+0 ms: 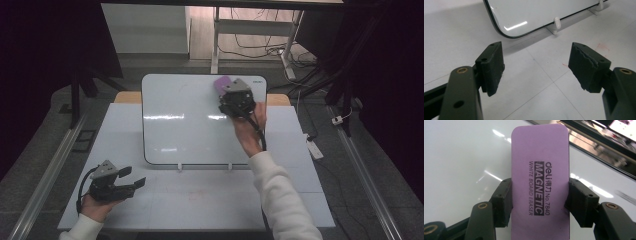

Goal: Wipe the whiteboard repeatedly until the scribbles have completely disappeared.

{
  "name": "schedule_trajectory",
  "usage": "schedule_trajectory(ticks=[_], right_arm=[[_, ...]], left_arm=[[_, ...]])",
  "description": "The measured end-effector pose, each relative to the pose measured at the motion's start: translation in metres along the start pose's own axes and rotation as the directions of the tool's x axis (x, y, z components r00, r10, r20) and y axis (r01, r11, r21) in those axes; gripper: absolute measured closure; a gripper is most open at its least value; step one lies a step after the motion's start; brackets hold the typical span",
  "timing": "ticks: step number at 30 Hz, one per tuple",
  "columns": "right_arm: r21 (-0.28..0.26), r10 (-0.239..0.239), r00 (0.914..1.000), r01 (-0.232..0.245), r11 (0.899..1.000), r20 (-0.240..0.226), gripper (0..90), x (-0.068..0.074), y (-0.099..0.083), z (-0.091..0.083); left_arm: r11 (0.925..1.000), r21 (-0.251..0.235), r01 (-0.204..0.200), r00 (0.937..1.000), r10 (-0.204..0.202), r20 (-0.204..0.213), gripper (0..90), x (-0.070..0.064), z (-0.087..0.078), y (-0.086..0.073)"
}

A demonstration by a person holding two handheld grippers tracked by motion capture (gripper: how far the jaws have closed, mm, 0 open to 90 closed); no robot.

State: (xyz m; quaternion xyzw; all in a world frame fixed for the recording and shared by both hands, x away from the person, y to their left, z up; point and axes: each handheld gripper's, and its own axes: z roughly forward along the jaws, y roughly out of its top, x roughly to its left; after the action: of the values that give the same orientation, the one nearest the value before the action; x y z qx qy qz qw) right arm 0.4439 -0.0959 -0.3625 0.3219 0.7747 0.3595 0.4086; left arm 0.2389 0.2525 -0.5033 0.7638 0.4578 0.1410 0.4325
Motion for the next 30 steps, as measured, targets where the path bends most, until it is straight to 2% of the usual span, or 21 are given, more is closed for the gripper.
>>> schedule_trajectory(ticks=[3, 9, 15, 18, 20, 23, 25, 26, 28, 30], right_arm=[[-0.014, -0.021, 0.9989, 0.02, 1.0, -0.043, 41.2, 0.024, 0.014, 0.009], [-0.026, -0.112, 0.9907, 0.11, 0.994, -0.078, 41.2, 0.069, 0.042, 0.025], [-0.034, -0.193, 0.9768, 0.191, 0.981, -0.093, 41.2, 0.097, 0.052, 0.028], [-0.026, -0.217, 0.9708, 0.216, 0.976, -0.101, 41.2, 0.098, 0.051, 0.025], [-0.013, -0.21, 0.9739, 0.21, 0.978, -0.086, 41.2, 0.091, 0.05, 0.024], [-0.005, -0.145, 0.9876, 0.145, 0.989, -0.061, 41.2, 0.068, 0.047, 0.022], [-0.006, -0.114, 0.9918, 0.114, 0.993, -0.057, 41.2, 0.057, 0.046, 0.02], [-0.005, -0.118, 0.9916, 0.117, 0.993, -0.055, 41.2, 0.057, 0.046, 0.02], [0.004, -0.157, 0.9869, 0.158, 0.987, -0.036, 41.2, 0.066, 0.047, 0.019], [0.001, -0.185, 0.98, 0.185, 0.983, -0.074, 41.2, 0.08, 0.048, 0.021]], left_arm=[[1.0, -0.001, -0.002, 1.0, 0.002, 0.002, 29.1, 0.0, 0.0, 0.0], [1.0, 0.001, -0.001, 1.0, 0.001, 0.0, 29.1, -0.001, 0.0, 0.0], [1.0, -0.001, -0.002, 1.0, 0.002, 0.001, 29.1, -0.001, 0.0, 0.0], [1.0, -0.001, -0.003, 1.0, 0.003, 0.002, 29.0, -0.001, -0.001, -0.001], [1.0, -0.002, -0.001, 1.0, 0.001, 0.0, 29.0, 0.0, -0.001, -0.001], [1.0, -0.004, -0.002, 1.0, 0.002, 0.002, 29.0, -0.001, -0.001, -0.001], [1.0, -0.003, -0.004, 1.0, 0.004, 0.002, 29.0, -0.001, -0.001, 0.0], [1.0, -0.001, -0.005, 1.0, 0.005, 0.003, 29.0, -0.001, -0.001, 0.0], [1.0, -0.001, -0.007, 1.0, 0.007, 0.003, 29.0, -0.002, -0.001, 0.0], [1.0, -0.003, -0.005, 1.0, 0.005, 0.0, 29.0, -0.002, -0.001, 0.0]])
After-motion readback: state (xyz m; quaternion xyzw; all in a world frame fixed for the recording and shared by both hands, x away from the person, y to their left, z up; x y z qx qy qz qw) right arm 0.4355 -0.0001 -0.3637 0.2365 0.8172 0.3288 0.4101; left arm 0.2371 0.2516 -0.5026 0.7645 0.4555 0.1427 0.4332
